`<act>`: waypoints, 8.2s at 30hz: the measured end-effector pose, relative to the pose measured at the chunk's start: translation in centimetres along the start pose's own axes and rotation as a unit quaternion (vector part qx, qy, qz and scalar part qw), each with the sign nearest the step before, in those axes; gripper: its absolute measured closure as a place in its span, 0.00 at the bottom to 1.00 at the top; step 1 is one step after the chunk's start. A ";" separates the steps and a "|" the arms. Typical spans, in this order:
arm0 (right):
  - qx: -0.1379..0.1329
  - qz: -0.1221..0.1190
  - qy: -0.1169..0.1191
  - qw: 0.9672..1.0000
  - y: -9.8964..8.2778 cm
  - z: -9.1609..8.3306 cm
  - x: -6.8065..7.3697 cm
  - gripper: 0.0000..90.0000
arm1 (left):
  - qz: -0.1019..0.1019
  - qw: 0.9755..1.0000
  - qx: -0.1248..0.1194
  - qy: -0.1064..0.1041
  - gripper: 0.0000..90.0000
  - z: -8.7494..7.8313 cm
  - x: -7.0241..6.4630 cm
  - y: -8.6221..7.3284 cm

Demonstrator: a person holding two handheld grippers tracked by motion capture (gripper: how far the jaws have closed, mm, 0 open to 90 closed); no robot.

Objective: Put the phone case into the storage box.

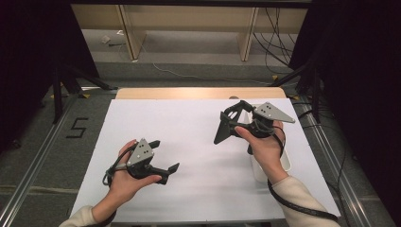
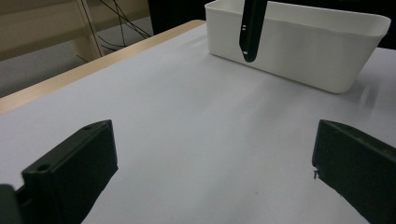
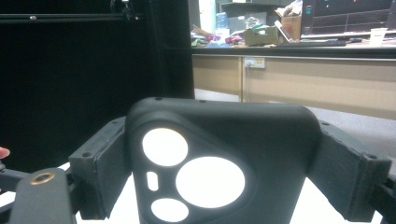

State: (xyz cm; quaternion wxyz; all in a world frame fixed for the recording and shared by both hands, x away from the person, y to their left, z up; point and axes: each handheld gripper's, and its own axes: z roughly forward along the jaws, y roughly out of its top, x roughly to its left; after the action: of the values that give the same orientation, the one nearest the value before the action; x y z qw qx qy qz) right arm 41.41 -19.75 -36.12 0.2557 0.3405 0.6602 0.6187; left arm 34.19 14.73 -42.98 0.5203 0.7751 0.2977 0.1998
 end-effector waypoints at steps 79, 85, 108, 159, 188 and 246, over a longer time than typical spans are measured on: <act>-0.050 0.011 -0.072 0.996 2.7 -3.0 -4.4 0.17 | -0.001 1.000 -0.002 0.001 0.00 0.0 0.1 0.0; -0.052 0.012 -0.074 0.996 2.7 -3.0 -4.5 0.17 | -0.002 1.000 -0.003 0.002 0.00 0.0 0.1 0.0; -0.056 0.012 -0.088 0.994 2.9 -3.5 -5.3 0.17 | -0.003 1.000 -0.003 0.002 0.00 0.0 0.2 0.0; -0.055 0.012 -0.118 0.991 2.9 -4.3 -7.0 0.17 | -0.004 1.000 -0.003 0.001 0.00 0.0 0.2 -0.1; -0.053 0.017 -0.142 0.988 2.6 -4.8 -8.3 0.17 | -0.006 1.000 -0.003 -0.001 0.00 0.1 0.2 -0.1; -0.033 0.013 -0.169 0.985 1.7 -4.5 -10.1 0.17 | -0.004 1.000 -0.001 -0.001 0.00 0.1 0.2 -0.1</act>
State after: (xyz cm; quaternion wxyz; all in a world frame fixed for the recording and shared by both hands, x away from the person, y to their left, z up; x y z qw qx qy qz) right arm 44.67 -30.42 -34.85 0.3669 0.4402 0.5822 0.5768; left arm 34.37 14.76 -43.13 0.5226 0.7732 0.3002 0.1972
